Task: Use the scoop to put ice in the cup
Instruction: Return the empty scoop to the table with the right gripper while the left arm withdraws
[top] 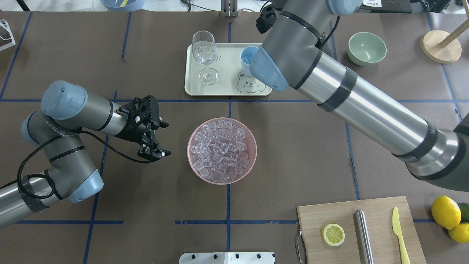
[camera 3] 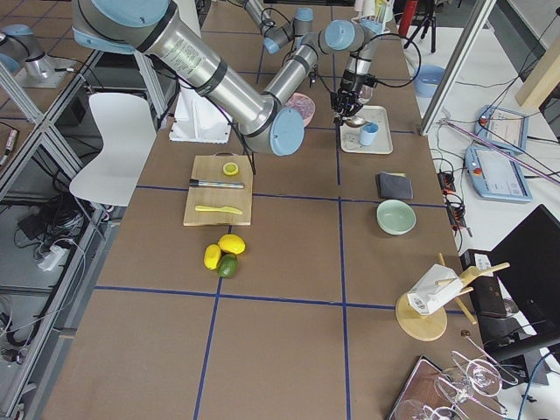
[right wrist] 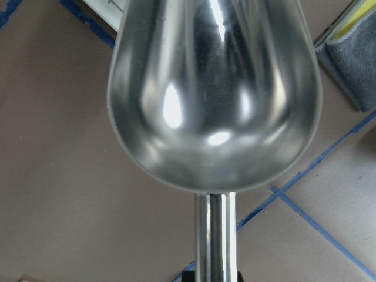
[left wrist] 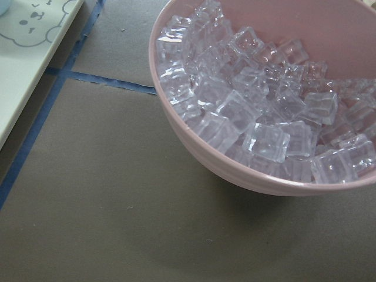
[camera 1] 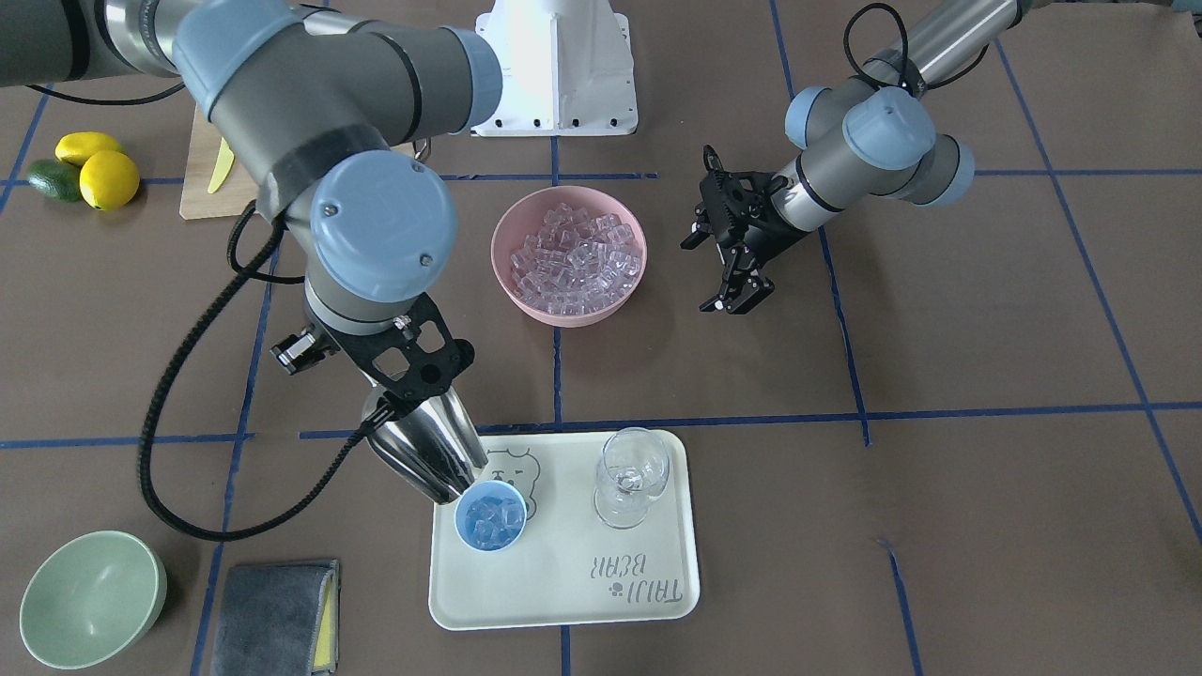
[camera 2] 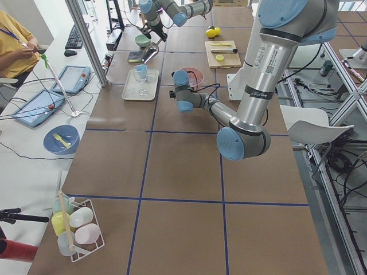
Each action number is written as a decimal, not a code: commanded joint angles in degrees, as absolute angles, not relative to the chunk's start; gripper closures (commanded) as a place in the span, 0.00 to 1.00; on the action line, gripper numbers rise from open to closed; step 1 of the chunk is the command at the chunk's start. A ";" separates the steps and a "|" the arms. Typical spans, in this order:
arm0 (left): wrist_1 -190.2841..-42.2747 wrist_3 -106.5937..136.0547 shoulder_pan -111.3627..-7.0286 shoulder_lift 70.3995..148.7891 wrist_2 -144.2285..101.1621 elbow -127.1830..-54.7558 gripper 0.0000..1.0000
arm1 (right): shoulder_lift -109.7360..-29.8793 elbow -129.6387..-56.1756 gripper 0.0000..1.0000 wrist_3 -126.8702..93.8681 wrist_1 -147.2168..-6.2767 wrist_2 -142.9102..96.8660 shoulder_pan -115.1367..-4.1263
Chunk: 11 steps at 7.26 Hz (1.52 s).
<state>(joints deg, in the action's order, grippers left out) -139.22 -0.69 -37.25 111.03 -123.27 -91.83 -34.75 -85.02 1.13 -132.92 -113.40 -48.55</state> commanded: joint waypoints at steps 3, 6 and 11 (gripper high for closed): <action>-138.96 -0.70 -41.20 109.35 -123.49 -92.02 0.00 | -60.29 -112.27 1.00 -25.49 -120.66 -113.55 -48.08; -129.78 -0.88 -47.45 108.72 -123.57 -93.07 0.00 | -79.56 -116.36 1.00 -43.37 -98.78 -113.47 -48.08; -95.70 -1.14 -57.62 107.40 -122.35 -96.06 0.00 | -93.42 -115.49 1.00 -55.72 -83.41 -113.03 -40.19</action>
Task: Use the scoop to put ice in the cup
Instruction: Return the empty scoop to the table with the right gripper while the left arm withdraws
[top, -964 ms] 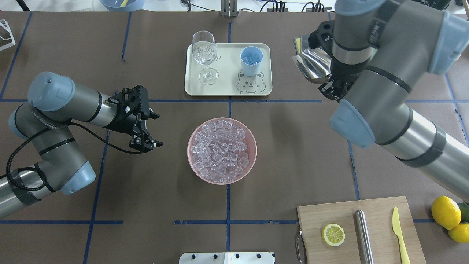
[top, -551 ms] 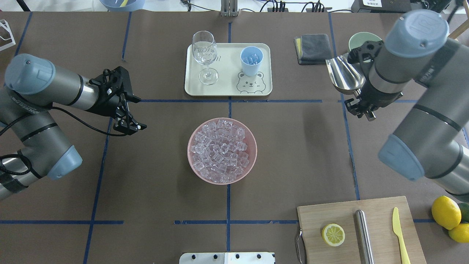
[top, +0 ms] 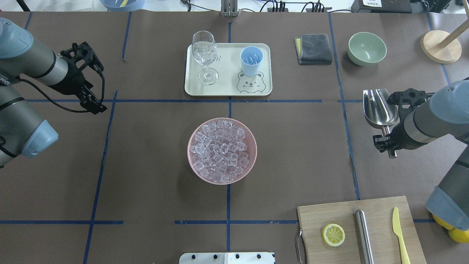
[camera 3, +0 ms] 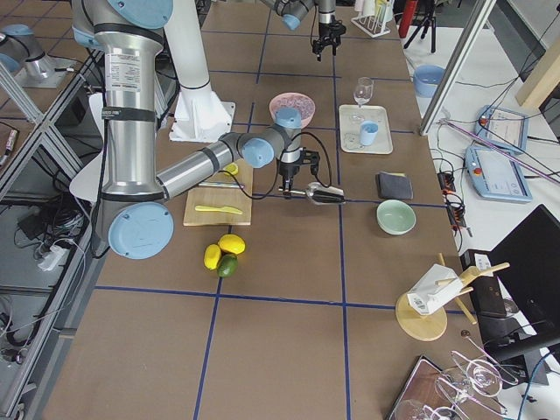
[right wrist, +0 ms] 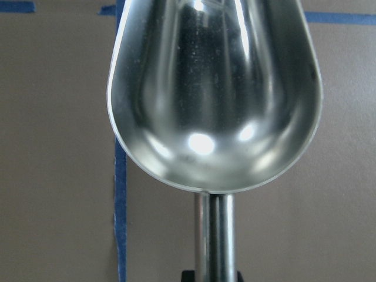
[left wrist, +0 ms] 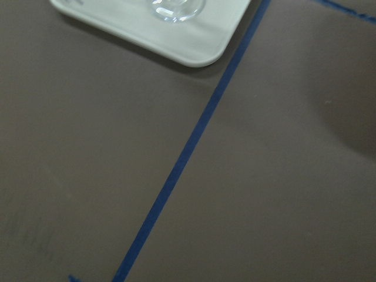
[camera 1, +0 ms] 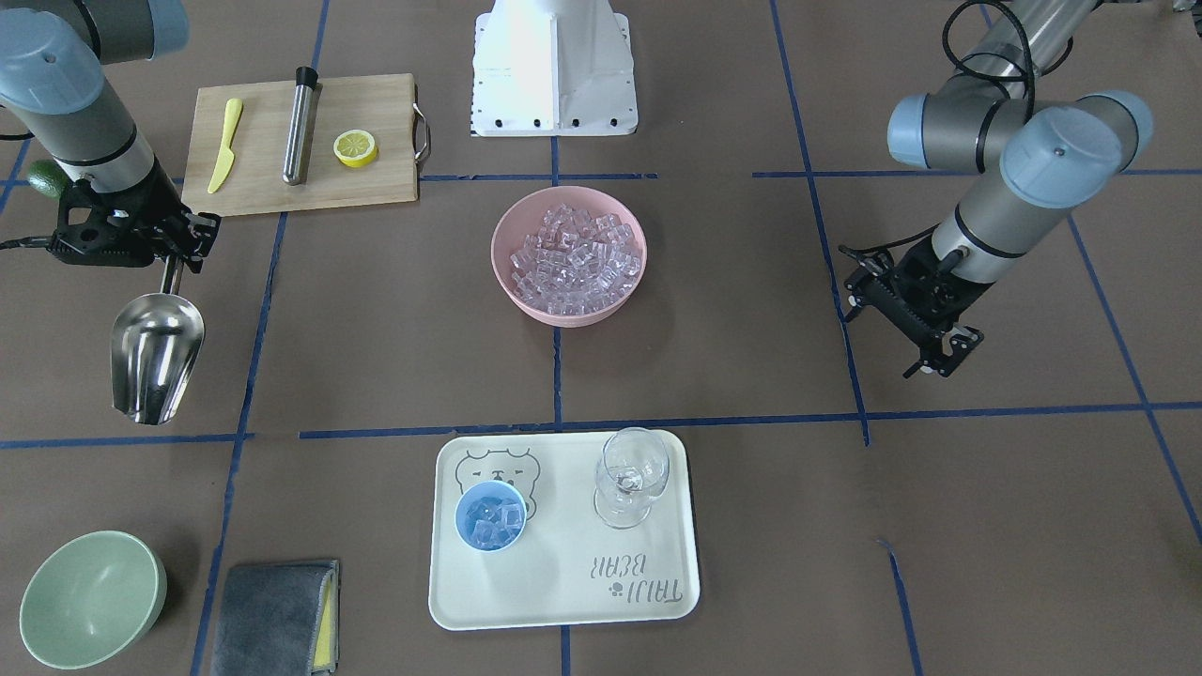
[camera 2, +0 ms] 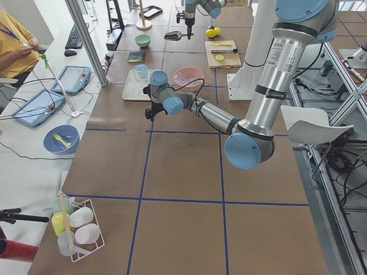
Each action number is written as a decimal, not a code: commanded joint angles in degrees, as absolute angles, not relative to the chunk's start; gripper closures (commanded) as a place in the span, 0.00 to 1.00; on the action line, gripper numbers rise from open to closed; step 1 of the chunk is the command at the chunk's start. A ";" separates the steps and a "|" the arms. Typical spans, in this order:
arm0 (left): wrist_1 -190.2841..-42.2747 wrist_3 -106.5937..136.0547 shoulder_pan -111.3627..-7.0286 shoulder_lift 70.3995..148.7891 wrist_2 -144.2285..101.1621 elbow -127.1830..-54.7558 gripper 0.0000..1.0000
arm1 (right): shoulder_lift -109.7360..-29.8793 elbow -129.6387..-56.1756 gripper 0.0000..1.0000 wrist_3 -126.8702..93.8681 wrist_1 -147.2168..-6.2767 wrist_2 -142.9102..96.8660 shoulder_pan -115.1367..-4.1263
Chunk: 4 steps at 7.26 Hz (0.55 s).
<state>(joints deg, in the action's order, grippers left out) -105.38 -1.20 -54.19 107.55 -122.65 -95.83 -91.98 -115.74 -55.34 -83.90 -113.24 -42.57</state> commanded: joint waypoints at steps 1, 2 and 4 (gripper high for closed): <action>-93.19 -1.14 -61.31 107.14 -122.34 -96.15 0.00 | -94.21 -115.23 1.00 -55.64 -83.41 -112.94 -39.04; -93.16 -1.14 -63.78 104.70 -122.43 -96.15 0.00 | -94.13 -114.88 1.00 -56.24 -83.32 -112.77 -38.24; -93.34 -1.23 -64.86 103.54 -122.43 -96.24 0.00 | -93.52 -112.95 1.00 -57.03 -80.97 -111.63 -37.44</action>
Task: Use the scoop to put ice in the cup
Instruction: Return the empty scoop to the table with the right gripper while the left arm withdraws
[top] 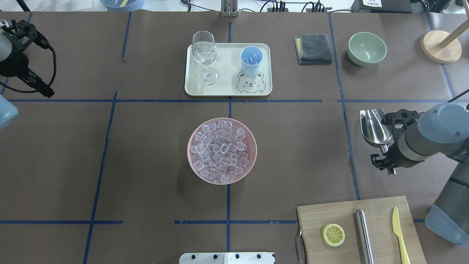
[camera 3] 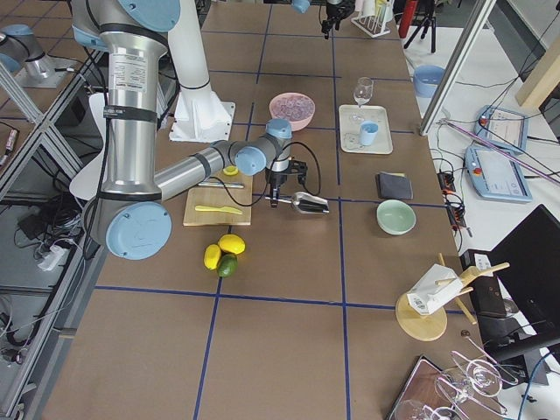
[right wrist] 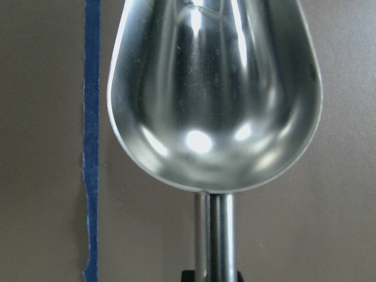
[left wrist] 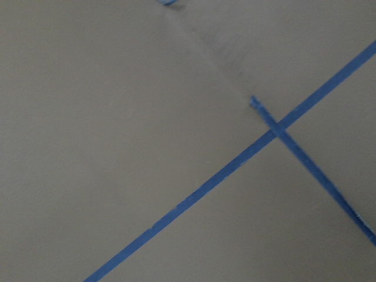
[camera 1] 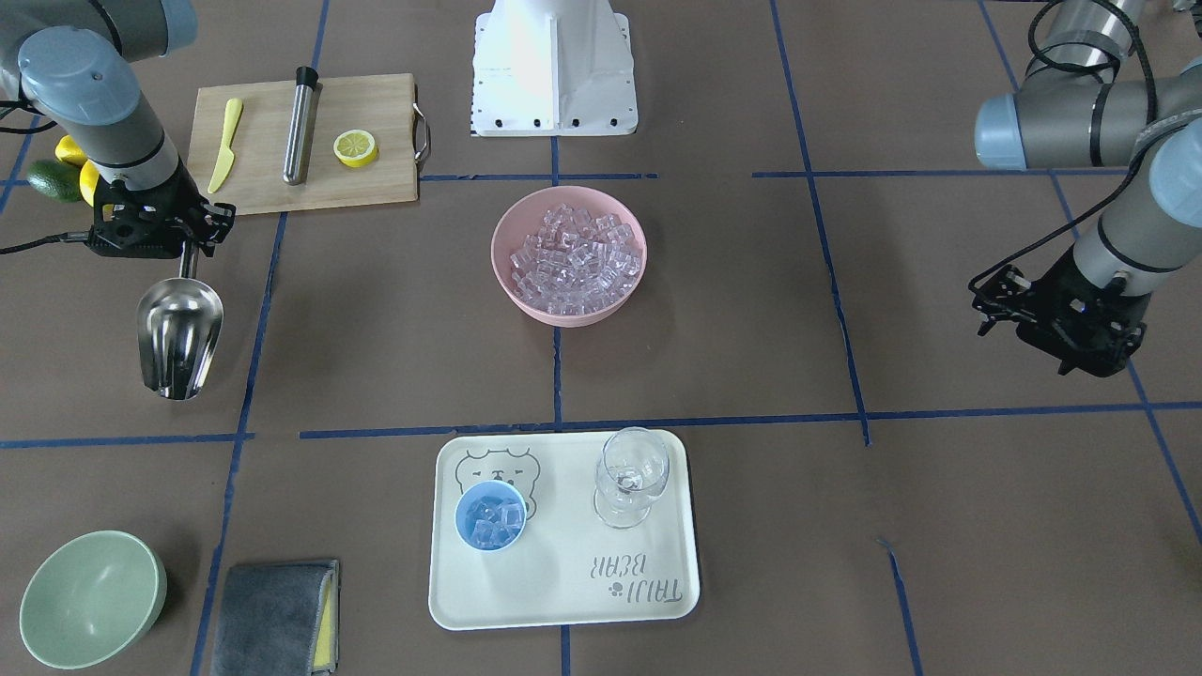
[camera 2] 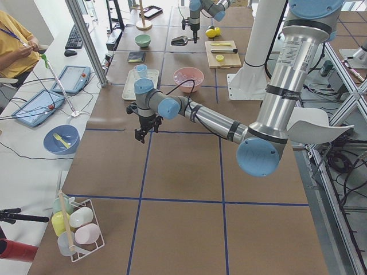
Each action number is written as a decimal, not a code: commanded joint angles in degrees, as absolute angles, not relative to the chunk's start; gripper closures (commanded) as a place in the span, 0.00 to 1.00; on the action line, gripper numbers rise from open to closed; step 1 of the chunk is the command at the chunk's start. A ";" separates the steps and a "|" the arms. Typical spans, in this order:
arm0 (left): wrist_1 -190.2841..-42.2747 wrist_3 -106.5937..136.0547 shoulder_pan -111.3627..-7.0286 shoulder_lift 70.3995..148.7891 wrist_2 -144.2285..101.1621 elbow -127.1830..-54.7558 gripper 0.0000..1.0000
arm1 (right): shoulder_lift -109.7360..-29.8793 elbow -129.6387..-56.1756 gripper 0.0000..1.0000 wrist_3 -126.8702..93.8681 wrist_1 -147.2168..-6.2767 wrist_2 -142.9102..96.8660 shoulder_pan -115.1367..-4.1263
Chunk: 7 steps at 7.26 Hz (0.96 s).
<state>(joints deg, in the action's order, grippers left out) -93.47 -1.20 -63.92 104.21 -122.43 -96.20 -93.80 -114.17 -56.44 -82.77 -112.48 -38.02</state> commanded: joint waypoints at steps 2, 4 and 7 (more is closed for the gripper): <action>-93.43 -1.14 -64.86 103.53 -122.26 -96.24 0.00 | -93.78 -110.31 1.00 -60.64 -74.30 -110.13 -36.74; -93.34 -1.06 -64.86 103.54 -122.26 -96.50 0.00 | -94.04 -110.21 1.00 -60.64 -74.09 -110.04 -36.21; -93.34 -0.88 -64.78 103.89 -119.45 -96.50 0.00 | -93.78 -109.86 0.62 -60.38 -74.09 -110.04 -35.86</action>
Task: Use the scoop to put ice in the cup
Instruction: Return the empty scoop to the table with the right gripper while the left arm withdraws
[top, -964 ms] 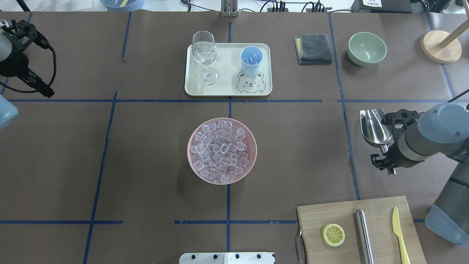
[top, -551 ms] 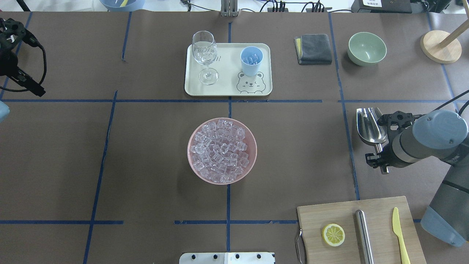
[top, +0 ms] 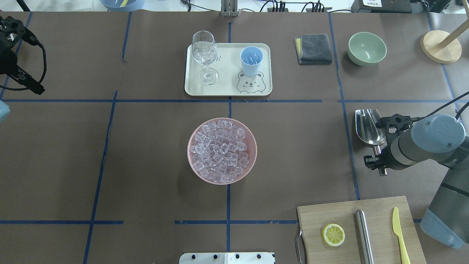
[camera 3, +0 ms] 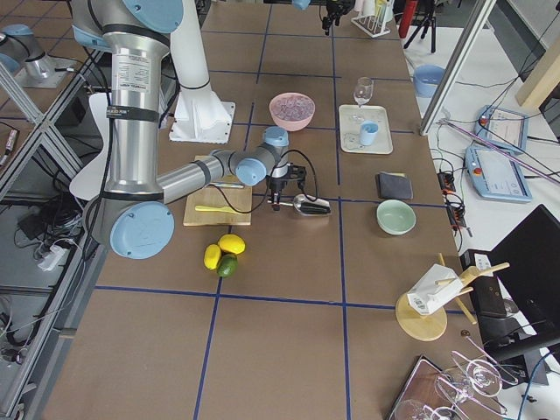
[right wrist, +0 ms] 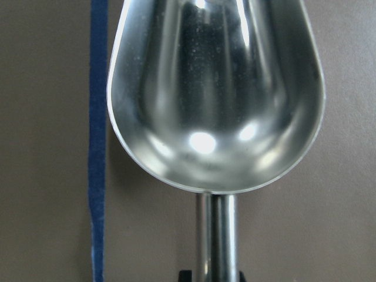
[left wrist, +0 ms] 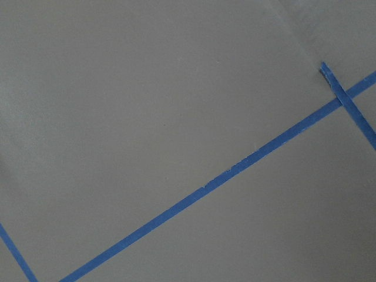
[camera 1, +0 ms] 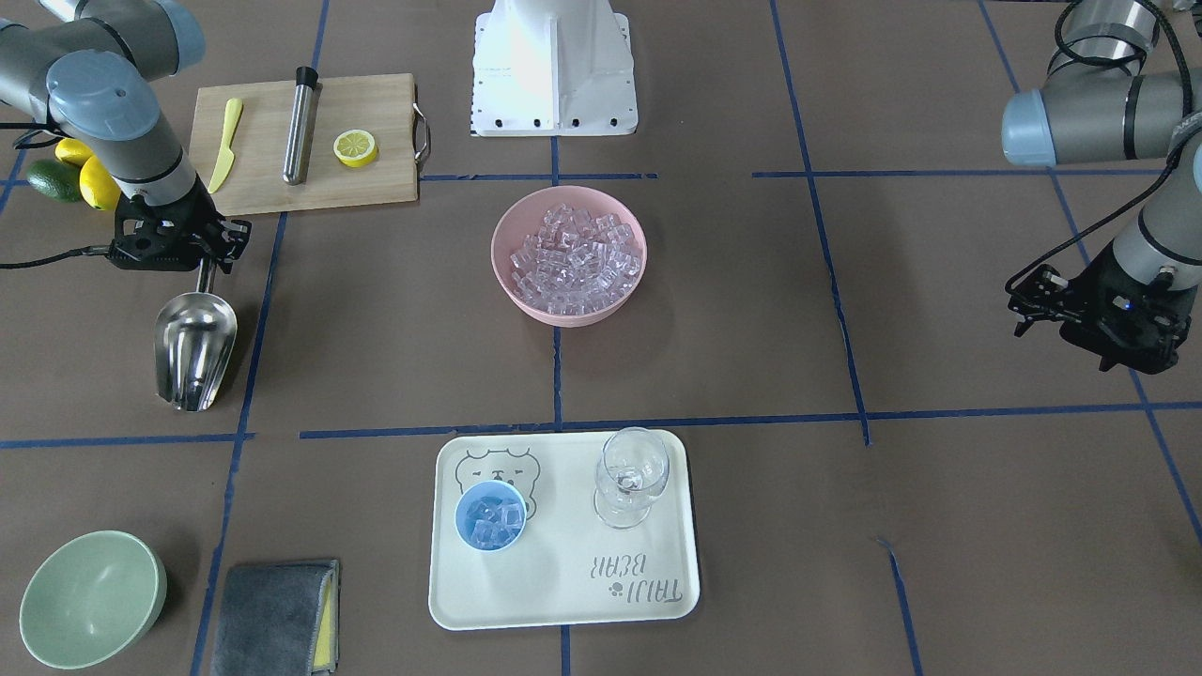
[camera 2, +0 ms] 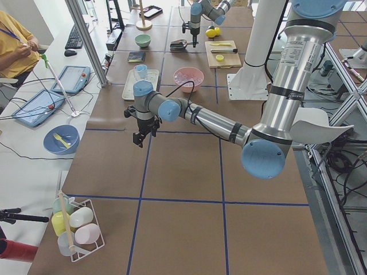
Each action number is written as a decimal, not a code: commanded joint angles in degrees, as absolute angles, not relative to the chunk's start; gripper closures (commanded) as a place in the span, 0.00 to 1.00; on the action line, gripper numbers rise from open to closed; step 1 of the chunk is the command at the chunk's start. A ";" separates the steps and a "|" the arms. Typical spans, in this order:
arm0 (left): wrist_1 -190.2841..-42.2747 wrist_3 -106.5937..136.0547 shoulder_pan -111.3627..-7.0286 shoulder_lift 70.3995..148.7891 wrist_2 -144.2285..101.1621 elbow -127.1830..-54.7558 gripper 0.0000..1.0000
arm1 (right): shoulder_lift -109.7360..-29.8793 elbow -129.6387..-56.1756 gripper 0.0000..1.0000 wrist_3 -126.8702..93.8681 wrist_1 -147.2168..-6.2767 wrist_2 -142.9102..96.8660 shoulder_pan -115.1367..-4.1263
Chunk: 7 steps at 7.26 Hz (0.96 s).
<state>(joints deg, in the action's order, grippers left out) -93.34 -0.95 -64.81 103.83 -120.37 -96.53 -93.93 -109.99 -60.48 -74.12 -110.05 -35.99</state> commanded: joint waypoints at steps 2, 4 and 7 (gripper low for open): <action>-93.25 -0.79 -64.78 103.54 -119.44 -96.50 0.00 | -93.69 -109.95 0.00 -60.47 -74.09 -109.78 -35.86; -93.25 -0.70 -64.78 103.36 -119.44 -96.16 0.00 | -94.12 -112.91 0.00 -60.47 -74.09 -109.51 -36.38; -92.99 -0.70 -67.74 102.23 -119.88 -95.98 0.00 | -96.77 -117.86 0.00 -59.94 -74.18 -114.84 -45.83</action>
<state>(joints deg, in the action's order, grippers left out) -93.12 -0.71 -65.64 103.03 -119.53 -96.05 -95.95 -116.72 -60.27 -74.22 -111.71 -41.22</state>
